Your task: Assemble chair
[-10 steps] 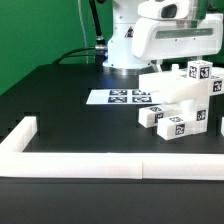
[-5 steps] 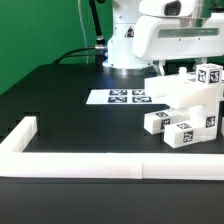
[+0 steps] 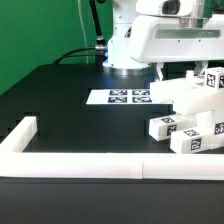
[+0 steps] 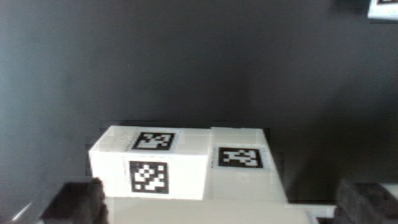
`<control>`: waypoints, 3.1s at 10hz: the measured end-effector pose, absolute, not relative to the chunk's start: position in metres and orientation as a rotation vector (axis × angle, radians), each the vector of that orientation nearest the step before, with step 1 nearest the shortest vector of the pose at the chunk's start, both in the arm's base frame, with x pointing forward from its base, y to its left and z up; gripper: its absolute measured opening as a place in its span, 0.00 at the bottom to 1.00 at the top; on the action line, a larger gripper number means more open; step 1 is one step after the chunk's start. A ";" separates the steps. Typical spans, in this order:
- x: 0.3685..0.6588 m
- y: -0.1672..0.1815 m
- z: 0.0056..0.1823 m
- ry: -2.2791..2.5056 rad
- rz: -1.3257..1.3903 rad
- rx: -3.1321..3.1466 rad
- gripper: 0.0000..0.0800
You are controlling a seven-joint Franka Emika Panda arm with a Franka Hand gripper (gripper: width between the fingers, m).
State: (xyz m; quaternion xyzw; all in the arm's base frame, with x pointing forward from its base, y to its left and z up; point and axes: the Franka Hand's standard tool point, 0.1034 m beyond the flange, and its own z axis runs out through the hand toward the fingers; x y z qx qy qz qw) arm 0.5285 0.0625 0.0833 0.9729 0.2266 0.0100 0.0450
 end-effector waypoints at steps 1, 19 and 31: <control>0.533 0.065 0.084 0.673 0.031 2.975 0.81; 0.452 0.095 0.069 0.411 -0.117 3.141 0.81; 0.431 0.105 0.031 0.408 -0.150 3.114 0.81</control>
Offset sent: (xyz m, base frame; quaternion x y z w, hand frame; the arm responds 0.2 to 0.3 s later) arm -0.0351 -0.0007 0.0134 0.0067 -0.0392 -0.0261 0.9989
